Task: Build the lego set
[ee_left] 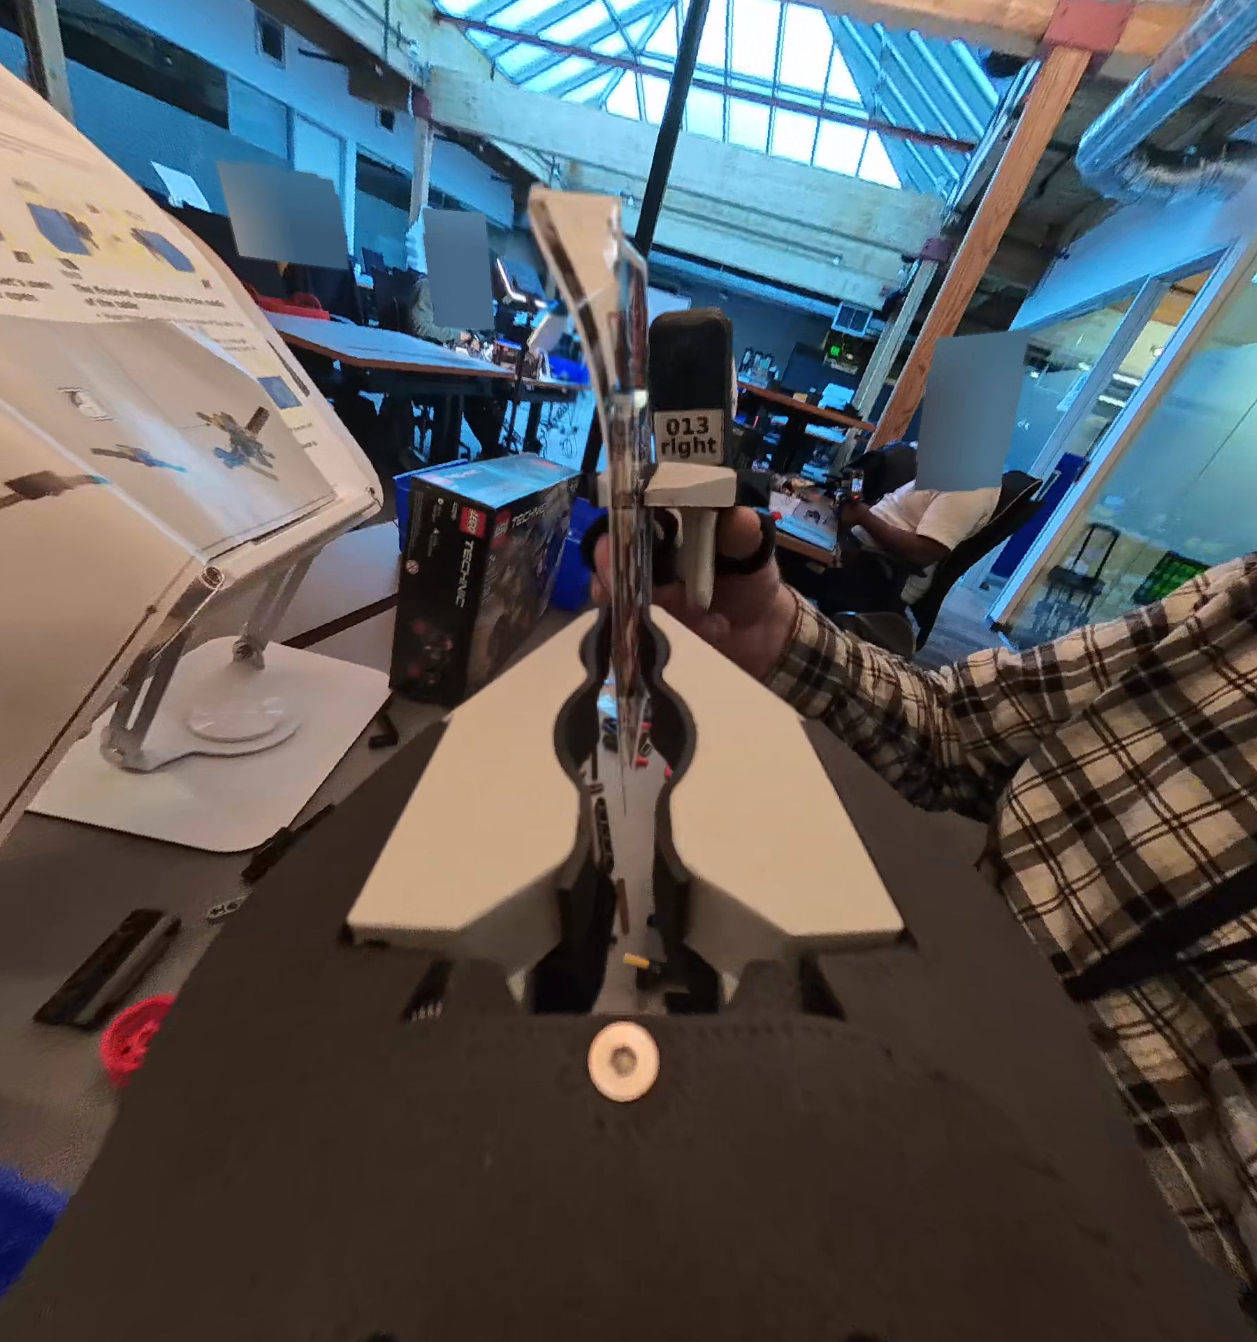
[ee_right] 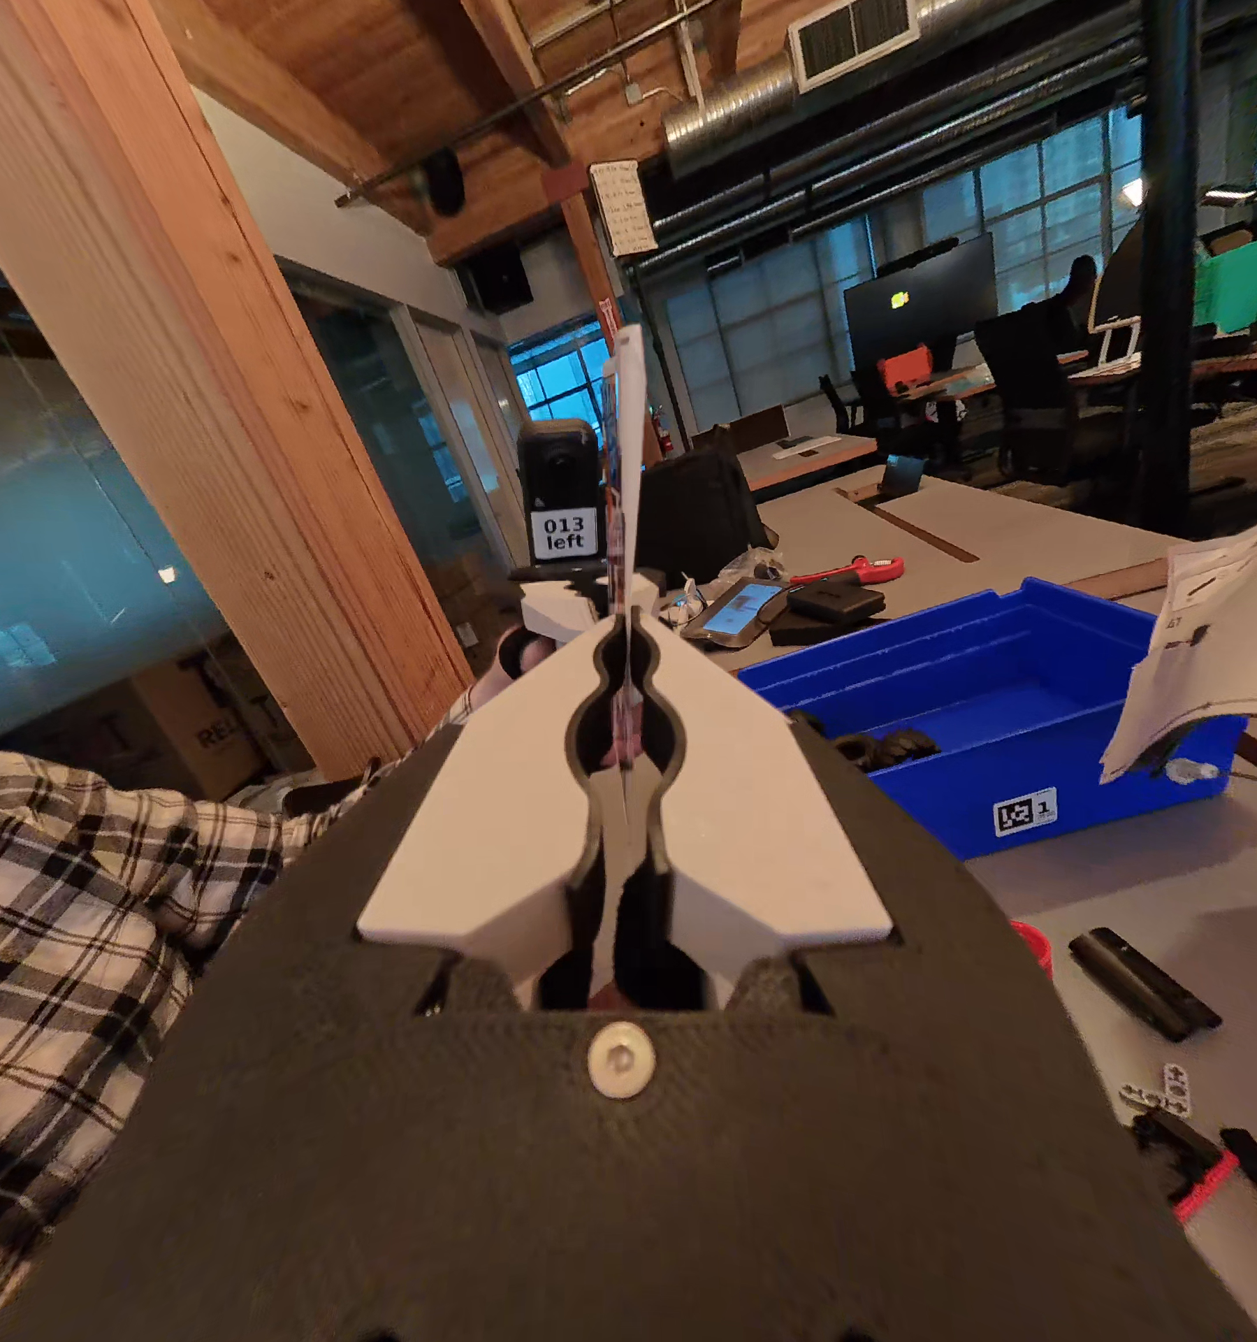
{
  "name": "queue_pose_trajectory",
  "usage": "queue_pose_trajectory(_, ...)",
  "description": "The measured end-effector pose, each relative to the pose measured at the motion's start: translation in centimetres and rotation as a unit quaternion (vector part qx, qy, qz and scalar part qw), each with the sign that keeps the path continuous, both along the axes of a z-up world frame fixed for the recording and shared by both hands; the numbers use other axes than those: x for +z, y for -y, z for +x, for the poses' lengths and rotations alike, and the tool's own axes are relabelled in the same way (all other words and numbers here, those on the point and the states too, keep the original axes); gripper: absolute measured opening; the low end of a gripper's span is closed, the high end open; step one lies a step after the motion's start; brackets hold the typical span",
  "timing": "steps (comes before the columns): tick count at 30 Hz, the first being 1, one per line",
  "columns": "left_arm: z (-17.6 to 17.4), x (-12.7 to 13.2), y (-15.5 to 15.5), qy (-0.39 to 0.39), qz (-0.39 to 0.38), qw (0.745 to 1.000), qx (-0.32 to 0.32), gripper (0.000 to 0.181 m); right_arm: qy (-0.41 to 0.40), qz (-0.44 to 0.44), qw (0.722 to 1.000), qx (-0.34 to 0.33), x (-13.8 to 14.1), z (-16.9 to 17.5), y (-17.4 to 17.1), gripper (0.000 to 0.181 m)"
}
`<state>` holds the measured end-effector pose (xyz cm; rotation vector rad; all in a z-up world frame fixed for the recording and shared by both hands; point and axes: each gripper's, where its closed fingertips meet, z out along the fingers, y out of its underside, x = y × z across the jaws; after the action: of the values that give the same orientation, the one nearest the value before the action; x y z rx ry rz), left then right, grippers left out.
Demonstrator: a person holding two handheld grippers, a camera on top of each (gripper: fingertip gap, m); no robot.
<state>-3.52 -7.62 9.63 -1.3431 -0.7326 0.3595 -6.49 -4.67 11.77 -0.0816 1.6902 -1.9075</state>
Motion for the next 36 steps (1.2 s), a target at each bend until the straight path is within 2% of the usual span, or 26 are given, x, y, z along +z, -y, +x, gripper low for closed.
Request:
queue_pose_trajectory(7,0.6,0.1,-0.3,-0.010,0.028,1.000,-0.006,0.008,0.018,0.002,1.000,-0.014,-0.3,-1.0,-1.5,0.000)
queue_pose_trajectory(18,0.4,-1.4,-1.7,-0.002,0.025,1.000,-0.013,0.002,0.032,-0.006,0.999,-0.019,0.0,-1.4,-2.8,0.000)
queue_pose_trajectory(24,0.2,-0.8,-2.1,-0.020,0.024,0.999,-0.008,0.016,0.031,0.002,0.999,-0.018,-0.4,-1.3,-3.3,0.000)
queue_pose_trajectory(31,-0.3,0.1,-2.7,-0.041,0.016,0.999,0.003,0.000,0.029,0.012,0.999,-0.014,-1.0,-1.1,-3.8,0.000)
queue_pose_trajectory(36,-0.5,-0.2,-3.1,-0.046,0.009,0.999,0.017,0.000,0.030,0.013,0.999,-0.019,-1.1,-1.1,-4.4,0.000)
